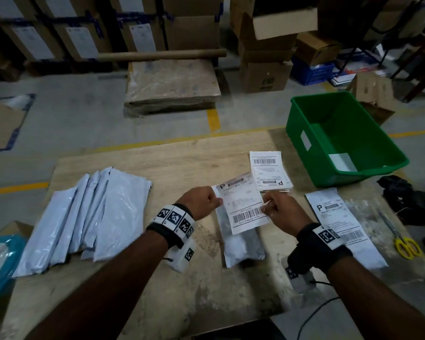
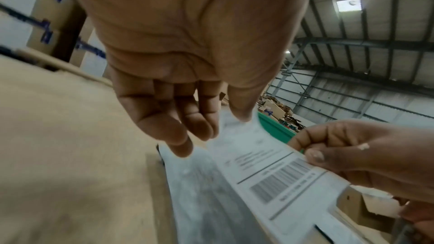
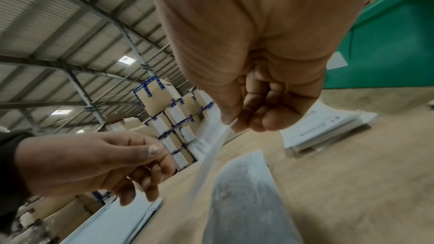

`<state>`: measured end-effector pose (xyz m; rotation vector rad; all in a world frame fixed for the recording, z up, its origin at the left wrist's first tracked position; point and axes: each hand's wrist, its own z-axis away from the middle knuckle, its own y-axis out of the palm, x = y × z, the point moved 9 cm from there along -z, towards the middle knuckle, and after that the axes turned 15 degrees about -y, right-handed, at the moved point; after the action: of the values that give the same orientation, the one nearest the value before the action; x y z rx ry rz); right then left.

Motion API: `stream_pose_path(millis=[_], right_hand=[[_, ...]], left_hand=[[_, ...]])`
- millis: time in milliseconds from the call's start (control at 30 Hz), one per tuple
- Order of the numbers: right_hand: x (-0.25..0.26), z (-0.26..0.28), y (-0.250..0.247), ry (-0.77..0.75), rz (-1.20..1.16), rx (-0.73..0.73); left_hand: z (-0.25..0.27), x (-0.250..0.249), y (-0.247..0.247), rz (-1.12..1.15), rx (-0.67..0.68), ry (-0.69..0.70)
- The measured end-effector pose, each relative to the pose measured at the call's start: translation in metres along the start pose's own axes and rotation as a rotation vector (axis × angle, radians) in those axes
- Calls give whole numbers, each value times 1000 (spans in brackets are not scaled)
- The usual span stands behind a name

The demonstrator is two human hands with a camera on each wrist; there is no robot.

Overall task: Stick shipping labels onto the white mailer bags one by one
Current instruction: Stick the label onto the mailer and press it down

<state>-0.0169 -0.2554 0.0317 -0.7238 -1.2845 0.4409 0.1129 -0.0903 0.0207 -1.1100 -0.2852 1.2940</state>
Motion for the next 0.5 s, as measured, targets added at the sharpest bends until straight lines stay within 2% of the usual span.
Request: stream_pose_path(millis=[100, 233, 400, 500], right_hand=[[-10, 3, 10, 42, -62, -23], [-16, 9, 18, 56, -88, -47], [-3, 12, 17, -53, -169, -29], [6, 8, 17, -124, -217, 36]], left_hand=[[3, 1, 22, 36, 77, -6], [2, 14, 42, 56, 115, -92], [11, 12, 68, 106, 228, -149], [12, 7, 77, 242, 253, -200]])
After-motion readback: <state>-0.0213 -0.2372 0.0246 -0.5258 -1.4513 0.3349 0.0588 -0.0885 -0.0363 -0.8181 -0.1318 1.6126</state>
